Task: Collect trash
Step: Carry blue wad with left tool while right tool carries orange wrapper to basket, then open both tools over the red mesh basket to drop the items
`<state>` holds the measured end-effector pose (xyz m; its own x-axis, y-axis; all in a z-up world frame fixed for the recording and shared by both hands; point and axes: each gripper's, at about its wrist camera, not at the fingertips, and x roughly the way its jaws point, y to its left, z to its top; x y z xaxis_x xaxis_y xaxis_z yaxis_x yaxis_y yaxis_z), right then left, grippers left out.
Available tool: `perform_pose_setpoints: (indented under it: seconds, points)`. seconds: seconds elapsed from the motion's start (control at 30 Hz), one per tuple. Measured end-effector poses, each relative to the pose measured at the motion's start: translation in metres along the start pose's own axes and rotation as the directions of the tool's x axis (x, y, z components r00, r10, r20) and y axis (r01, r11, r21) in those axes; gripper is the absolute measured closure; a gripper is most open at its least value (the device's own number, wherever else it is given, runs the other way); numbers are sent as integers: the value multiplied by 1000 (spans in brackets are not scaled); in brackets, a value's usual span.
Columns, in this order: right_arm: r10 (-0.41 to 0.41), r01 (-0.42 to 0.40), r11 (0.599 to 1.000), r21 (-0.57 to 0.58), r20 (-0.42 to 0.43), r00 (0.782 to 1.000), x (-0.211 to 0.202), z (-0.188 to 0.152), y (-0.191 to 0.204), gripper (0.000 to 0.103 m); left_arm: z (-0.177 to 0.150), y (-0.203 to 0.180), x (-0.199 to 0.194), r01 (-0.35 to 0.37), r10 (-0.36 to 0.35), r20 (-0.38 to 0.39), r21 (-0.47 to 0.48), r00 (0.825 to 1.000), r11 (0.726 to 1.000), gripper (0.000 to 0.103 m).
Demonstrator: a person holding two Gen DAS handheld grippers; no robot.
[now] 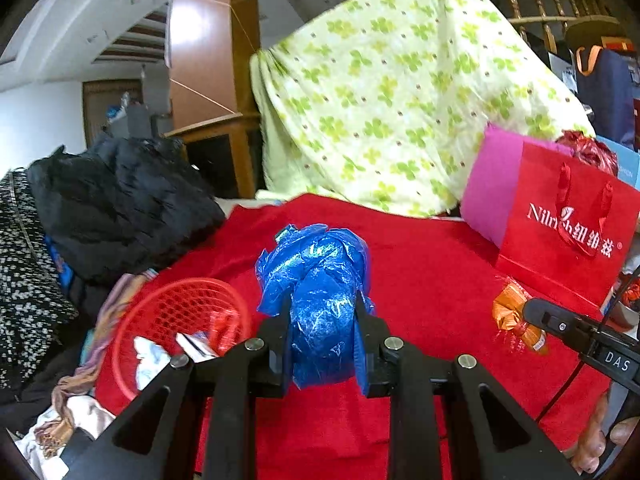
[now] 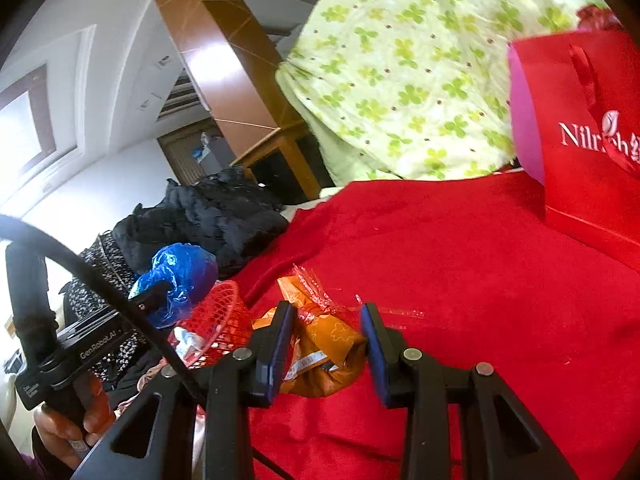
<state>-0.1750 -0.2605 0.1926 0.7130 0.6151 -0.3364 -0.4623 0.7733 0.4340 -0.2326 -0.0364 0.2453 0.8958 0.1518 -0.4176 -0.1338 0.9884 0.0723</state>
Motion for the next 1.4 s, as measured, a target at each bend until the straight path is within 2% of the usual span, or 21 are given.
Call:
perform_pose_setpoints:
  seconds: [0.37, 0.53, 0.9, 1.17, 1.4]
  points:
    - [44, -42, 996, -74, 21, 999, -8, 1, 65, 66, 0, 49, -41, -82, 87, 97, -52, 991, 995, 77]
    - [66, -63, 992, -111, 22, 998, -6, 3, 91, 66, -3, 71, -51, -111, 120, 119, -82, 986, 990, 77]
    - [116, -114, 978, -174, 6, 993, 10, 2, 141, 66, -16, 118, -55, -144, 162, 107, -156, 981, 977, 77]
    - [150, -151, 962, -229, -22, 988, 29, -2, 178, 66, -27, 163, -58, -190, 214, 93, -217, 972, 957, 77]
    - [172, -180, 950, -256, -53, 984, 57, -7, 202, 66, -38, 203, -55, -178, 206, 81, -261, 975, 949, 77]
